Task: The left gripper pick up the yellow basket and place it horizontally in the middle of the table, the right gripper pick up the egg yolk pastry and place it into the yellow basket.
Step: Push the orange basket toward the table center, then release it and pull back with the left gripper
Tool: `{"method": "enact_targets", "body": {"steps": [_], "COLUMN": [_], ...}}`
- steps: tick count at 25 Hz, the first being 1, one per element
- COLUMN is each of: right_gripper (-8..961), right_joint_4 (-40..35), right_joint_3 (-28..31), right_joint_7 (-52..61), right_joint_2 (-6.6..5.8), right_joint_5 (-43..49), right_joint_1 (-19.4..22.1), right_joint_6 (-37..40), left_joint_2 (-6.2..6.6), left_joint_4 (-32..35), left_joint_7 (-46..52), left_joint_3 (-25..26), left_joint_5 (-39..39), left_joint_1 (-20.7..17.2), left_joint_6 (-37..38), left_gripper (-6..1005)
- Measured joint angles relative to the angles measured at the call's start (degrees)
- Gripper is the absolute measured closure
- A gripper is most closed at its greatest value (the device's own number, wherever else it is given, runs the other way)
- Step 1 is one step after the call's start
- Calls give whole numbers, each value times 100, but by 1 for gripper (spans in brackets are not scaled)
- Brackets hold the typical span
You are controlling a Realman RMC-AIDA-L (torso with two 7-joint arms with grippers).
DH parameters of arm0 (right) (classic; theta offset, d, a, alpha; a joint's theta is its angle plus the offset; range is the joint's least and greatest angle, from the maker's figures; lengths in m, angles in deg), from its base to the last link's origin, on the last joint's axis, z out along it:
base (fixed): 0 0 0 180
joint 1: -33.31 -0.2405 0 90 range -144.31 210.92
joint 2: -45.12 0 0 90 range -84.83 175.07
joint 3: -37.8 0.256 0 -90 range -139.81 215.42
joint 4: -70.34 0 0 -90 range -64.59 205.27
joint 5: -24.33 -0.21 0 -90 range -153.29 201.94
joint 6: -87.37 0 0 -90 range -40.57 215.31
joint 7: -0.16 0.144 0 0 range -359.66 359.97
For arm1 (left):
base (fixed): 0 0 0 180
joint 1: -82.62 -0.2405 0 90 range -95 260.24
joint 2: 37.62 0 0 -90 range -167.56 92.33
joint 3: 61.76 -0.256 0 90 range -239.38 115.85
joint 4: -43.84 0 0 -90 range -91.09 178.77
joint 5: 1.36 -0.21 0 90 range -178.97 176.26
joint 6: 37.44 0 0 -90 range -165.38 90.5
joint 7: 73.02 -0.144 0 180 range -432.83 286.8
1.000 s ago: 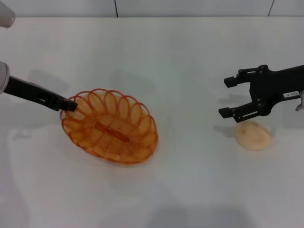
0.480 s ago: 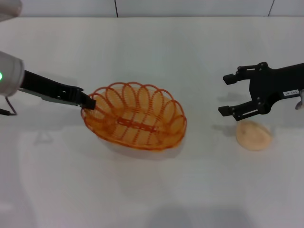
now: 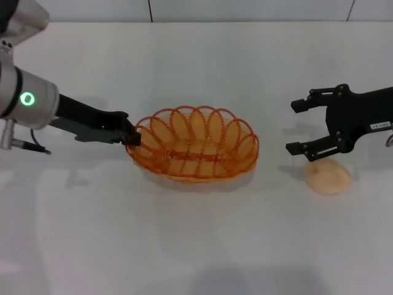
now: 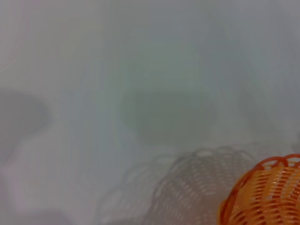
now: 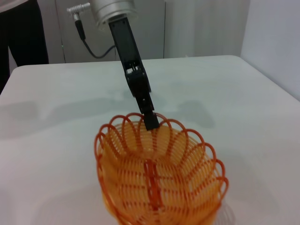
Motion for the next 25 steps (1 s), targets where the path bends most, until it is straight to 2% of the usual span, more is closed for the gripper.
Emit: {"method": "enact_targets", "body": {"steps": [8, 24, 25], "right_gripper": [81, 82, 82], "right_joint_4": [-13, -114, -116], "right_joint_3": [-5, -19, -17], "right_joint_7": [-35, -51, -51], "right_joint_2": [-39, -43, -43], "right_joint_5": [19, 57, 57], "right_joint_1": [65, 119, 116], "right_joint_6": [78, 83, 80], "left_joint_2": [-26, -8, -9], "left_joint_4": [-75, -288, -305], "left_joint_7": [540, 616, 616], "left_joint_3": [-732, -780, -780], "left_joint_5": [384, 578, 584], "left_joint_1": [-88, -29, -28], "left_joint_6": [-443, -491, -483], "left_gripper": [907, 891, 855]}}
